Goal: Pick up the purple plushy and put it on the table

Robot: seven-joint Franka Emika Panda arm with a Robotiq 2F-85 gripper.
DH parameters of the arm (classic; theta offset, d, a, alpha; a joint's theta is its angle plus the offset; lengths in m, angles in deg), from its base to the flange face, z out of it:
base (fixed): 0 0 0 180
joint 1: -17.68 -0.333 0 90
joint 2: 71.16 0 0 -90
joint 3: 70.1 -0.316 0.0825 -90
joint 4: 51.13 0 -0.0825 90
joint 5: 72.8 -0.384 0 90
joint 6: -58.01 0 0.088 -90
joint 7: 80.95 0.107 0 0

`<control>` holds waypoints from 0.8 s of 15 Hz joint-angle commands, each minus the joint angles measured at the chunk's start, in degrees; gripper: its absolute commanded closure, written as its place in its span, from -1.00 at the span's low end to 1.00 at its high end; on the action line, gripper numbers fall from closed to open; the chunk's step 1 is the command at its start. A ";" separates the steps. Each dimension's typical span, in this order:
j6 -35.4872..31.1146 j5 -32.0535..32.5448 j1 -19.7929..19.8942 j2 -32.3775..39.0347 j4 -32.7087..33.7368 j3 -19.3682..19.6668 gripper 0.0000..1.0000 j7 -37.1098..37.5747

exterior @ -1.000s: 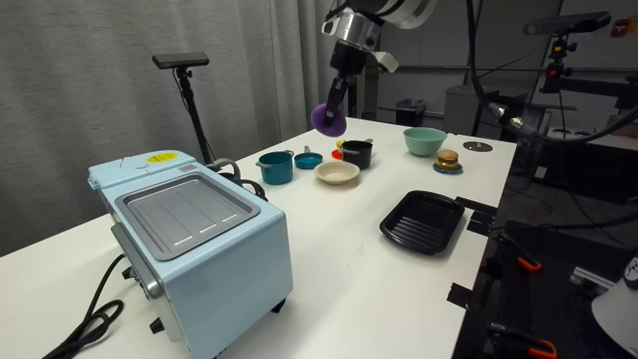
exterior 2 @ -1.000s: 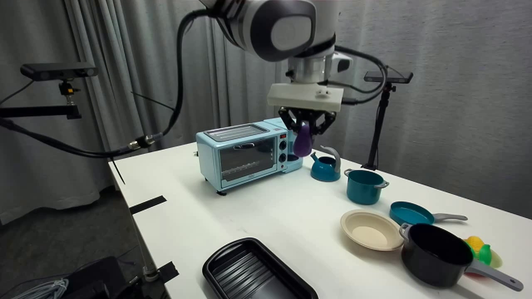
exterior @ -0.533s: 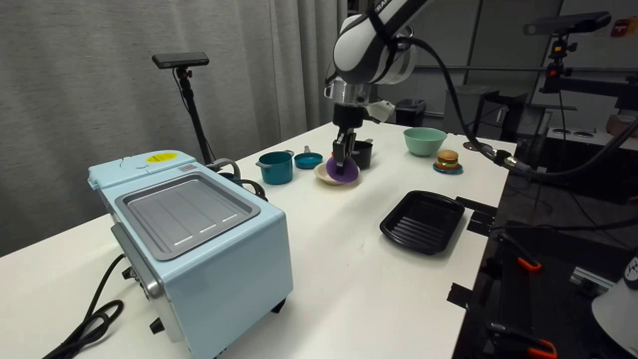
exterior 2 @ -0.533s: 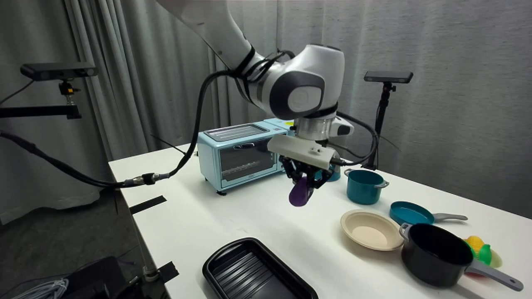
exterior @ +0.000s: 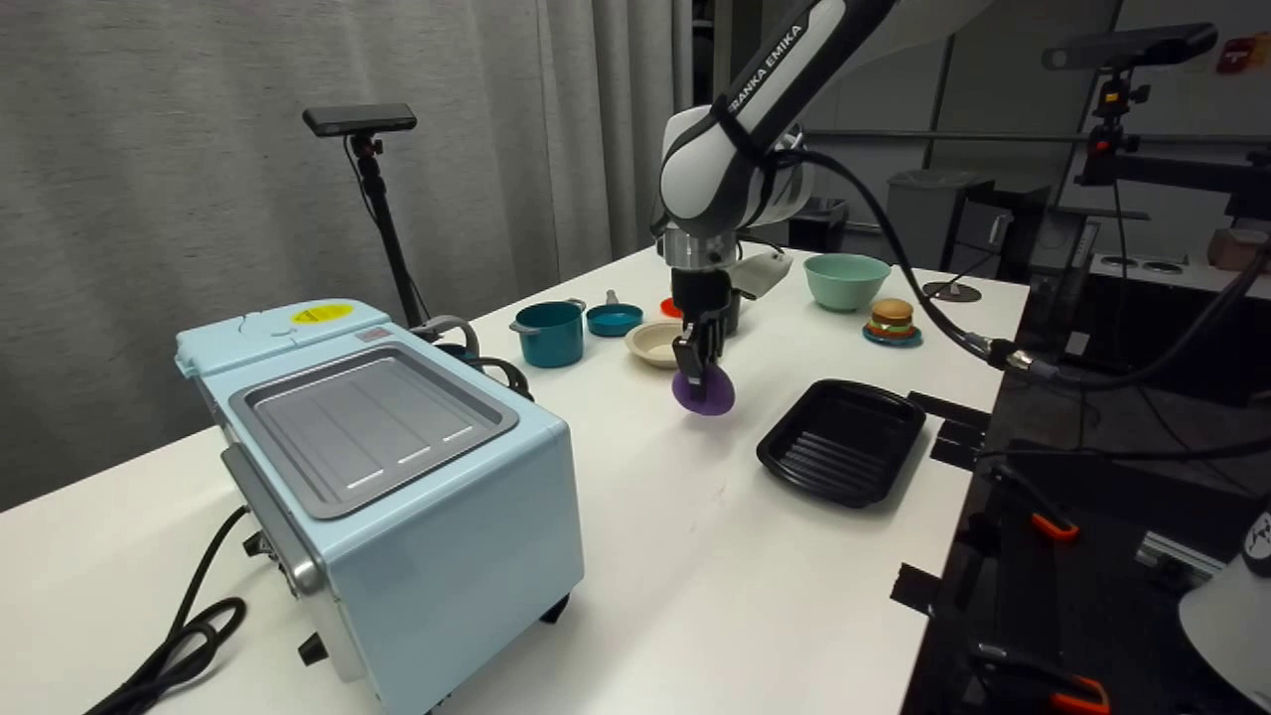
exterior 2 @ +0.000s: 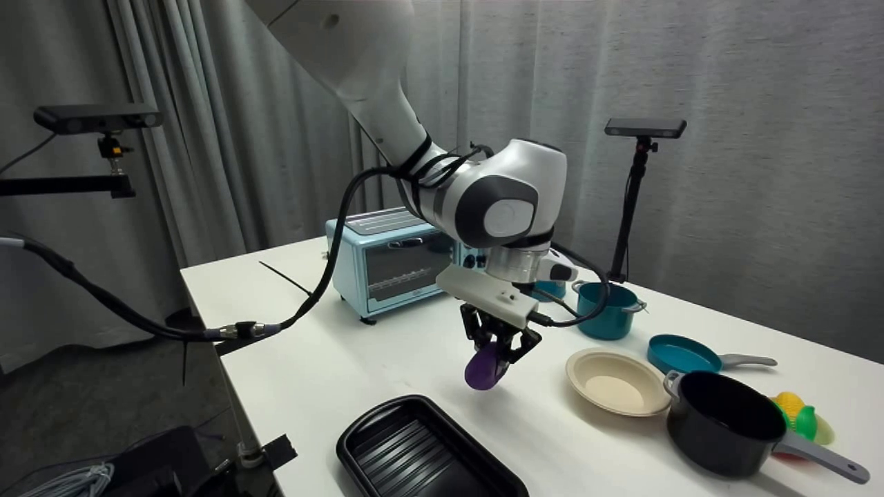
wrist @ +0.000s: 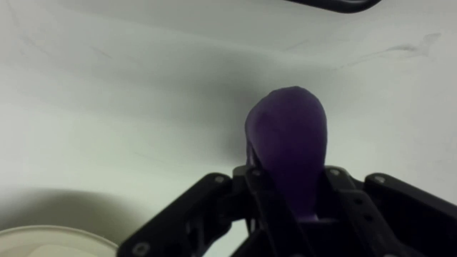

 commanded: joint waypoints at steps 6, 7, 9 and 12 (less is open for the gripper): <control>6.77 1.14 0.92 -8.01 -4.79 -1.20 -0.90 -0.87; 6.15 1.50 0.74 -9.73 -6.19 -1.12 -0.98 -1.22; 4.52 2.11 0.47 -13.57 -9.08 -0.99 -1.00 -1.83; 3.62 1.68 0.35 -19.98 -12.66 -0.78 -1.00 -3.37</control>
